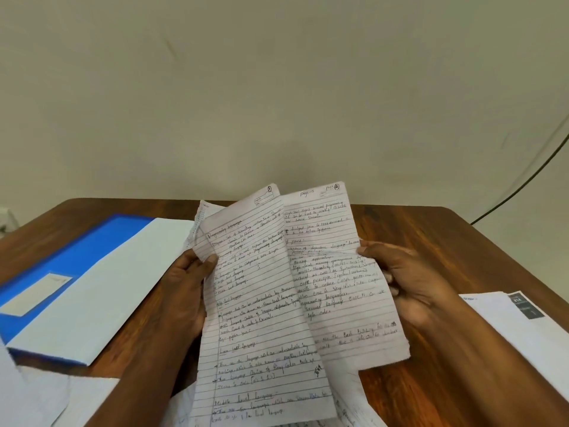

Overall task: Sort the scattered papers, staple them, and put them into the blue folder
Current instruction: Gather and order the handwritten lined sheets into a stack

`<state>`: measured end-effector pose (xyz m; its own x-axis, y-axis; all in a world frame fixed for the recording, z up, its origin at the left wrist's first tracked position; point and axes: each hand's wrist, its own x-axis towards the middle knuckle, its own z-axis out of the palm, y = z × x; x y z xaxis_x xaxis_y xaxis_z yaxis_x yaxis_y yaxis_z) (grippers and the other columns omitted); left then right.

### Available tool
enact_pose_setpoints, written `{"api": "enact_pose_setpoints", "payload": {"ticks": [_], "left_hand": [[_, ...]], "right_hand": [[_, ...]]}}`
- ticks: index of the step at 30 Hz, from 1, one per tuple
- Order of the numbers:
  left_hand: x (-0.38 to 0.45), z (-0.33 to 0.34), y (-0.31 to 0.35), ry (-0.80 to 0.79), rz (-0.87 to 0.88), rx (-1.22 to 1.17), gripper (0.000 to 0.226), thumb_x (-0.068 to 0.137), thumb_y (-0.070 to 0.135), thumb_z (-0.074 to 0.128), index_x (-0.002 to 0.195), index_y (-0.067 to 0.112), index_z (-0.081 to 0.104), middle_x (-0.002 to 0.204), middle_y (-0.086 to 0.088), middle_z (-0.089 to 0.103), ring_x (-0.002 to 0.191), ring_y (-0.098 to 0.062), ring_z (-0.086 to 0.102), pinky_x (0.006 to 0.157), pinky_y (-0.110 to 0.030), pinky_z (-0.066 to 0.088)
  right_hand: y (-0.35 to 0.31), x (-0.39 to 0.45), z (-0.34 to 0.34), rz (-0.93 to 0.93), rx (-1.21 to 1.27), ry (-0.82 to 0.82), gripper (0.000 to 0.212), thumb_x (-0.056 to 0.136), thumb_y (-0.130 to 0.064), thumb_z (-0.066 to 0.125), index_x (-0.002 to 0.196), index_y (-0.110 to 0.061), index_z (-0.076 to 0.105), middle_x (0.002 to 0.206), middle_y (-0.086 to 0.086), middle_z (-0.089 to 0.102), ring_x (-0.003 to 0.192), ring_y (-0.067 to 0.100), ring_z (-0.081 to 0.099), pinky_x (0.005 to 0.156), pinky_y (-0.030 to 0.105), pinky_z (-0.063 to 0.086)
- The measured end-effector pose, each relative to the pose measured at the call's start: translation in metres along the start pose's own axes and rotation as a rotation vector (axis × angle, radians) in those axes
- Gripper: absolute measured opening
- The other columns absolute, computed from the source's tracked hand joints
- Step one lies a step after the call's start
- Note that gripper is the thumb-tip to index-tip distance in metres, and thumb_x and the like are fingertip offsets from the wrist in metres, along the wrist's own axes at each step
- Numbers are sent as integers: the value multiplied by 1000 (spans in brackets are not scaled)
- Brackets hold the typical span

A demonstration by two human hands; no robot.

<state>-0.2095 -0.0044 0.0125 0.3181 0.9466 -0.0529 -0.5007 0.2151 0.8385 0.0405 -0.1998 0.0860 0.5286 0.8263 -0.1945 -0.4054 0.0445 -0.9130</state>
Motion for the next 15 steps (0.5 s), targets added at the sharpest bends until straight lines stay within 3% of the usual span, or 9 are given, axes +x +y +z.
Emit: {"api": "enact_pose_setpoints", "payload": {"ticks": [2,5,9,12,15], "left_hand": [[1,0,0,-11,-16,-40,27,99,-1,61,124,4,68,112,-11,80,93,-25,79,68,-35,65],[2,0,1,-12,-27,-60,21,100,-4,59,114,8,70,104,-10,81,87,-23,80,65,-35,65],[3,-1,1,3,-37,-49,23,100,-3,59,118,8,69,104,-9,81,86,-23,80,65,-36,66],[4,-2,0,1,-51,-31,28,100,-2,59,125,7,69,113,-11,80,95,-26,79,71,-39,67],[3,1,-1,2,-30,43,26,99,-3,61,121,6,71,109,-9,81,88,-22,80,65,-34,65]], "right_hand": [[4,0,-1,4,-31,2,31,96,2,60,126,11,62,58,7,59,36,5,33,30,17,23],[16,3,-9,39,-165,29,24,96,-1,62,118,8,69,81,18,70,45,9,38,35,18,26],[30,6,-16,41,-395,85,11,93,2,68,102,5,74,98,25,77,55,17,52,41,22,35],[36,10,-17,-12,-454,120,9,87,9,70,95,6,73,89,30,72,57,20,54,42,25,38],[39,11,-14,-48,-456,124,10,85,12,69,90,4,71,76,20,64,51,17,51,39,24,36]]}}
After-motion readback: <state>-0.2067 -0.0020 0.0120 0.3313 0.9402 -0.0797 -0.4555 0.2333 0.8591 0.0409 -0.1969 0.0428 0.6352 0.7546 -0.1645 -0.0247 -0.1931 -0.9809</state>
